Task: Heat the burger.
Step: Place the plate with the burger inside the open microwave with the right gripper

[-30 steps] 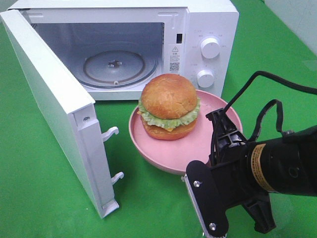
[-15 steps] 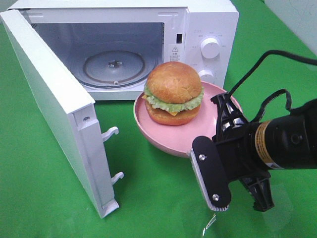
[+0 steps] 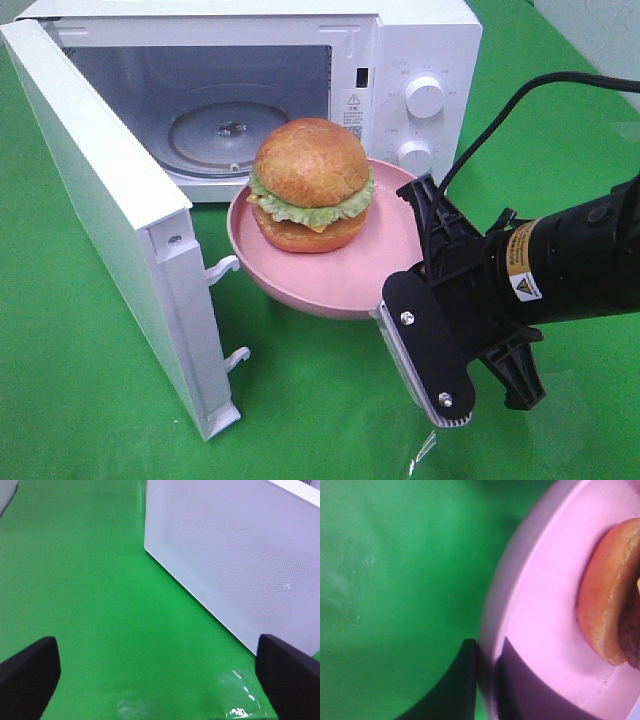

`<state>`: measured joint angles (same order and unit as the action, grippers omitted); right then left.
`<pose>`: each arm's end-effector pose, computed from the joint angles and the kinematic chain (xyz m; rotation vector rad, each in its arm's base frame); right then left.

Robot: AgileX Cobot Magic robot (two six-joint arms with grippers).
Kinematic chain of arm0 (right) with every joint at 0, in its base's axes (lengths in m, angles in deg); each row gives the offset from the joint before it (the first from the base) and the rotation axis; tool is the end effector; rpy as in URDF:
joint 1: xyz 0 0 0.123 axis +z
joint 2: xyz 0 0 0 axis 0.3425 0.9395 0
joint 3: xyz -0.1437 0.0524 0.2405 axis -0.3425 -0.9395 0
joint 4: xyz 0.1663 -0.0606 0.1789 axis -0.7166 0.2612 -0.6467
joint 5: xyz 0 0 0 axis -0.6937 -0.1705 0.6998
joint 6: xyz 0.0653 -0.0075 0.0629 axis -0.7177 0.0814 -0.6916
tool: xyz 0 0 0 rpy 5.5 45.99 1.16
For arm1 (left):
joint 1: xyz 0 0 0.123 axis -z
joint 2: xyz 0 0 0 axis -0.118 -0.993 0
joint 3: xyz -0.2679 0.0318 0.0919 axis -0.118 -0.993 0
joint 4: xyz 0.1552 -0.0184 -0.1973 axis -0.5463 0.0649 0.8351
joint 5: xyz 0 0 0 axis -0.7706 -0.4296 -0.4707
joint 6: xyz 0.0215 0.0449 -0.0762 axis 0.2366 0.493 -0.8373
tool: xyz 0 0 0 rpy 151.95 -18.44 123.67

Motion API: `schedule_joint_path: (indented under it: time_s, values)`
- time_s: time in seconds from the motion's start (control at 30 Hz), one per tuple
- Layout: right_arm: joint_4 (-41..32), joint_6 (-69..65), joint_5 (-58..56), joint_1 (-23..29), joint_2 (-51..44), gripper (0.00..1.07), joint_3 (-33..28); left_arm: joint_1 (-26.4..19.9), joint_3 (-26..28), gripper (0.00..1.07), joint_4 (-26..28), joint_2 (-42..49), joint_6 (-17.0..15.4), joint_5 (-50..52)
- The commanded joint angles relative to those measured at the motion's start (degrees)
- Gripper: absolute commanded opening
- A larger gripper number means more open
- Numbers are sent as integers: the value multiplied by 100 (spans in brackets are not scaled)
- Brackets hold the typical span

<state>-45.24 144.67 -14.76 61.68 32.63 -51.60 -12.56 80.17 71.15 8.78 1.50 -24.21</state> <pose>0.1941 0.1695 0.1825 -2.1743 1.1066 -0.3773 -0.0003 -0.0172 0.2825 0.0168 2.0616 -0.1294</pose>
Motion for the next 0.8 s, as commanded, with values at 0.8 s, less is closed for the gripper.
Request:
schedule_joint_path:
  time_s: [0.8]
  values:
    - [-2590, 2911, 476, -23, -11, 0, 229, 6, -6, 98, 57, 0, 11, 23]
